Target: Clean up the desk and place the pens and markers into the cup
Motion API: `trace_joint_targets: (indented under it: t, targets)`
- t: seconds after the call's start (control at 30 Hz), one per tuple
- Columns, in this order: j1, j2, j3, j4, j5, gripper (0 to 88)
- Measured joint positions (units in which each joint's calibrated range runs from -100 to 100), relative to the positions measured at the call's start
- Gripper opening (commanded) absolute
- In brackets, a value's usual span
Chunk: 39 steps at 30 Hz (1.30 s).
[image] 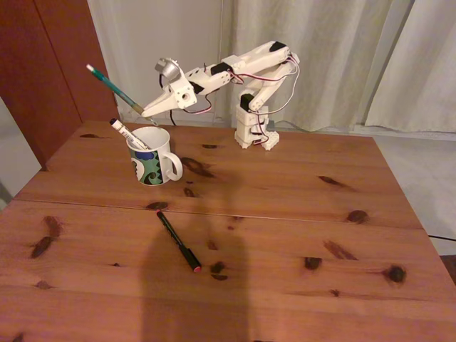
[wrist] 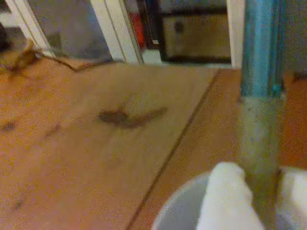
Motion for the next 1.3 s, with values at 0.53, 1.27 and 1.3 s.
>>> trace_joint_targets:
  t: [0.53, 1.27, 1.3]
  targets:
    - [0.73, 7.54, -0.59, -0.08, 2.74, 0.8]
    - [0.73, 11.44, -2.89, -0.08, 5.71, 12.7]
    - [0.73, 11.44, -2.89, -0.08, 5.71, 12.7]
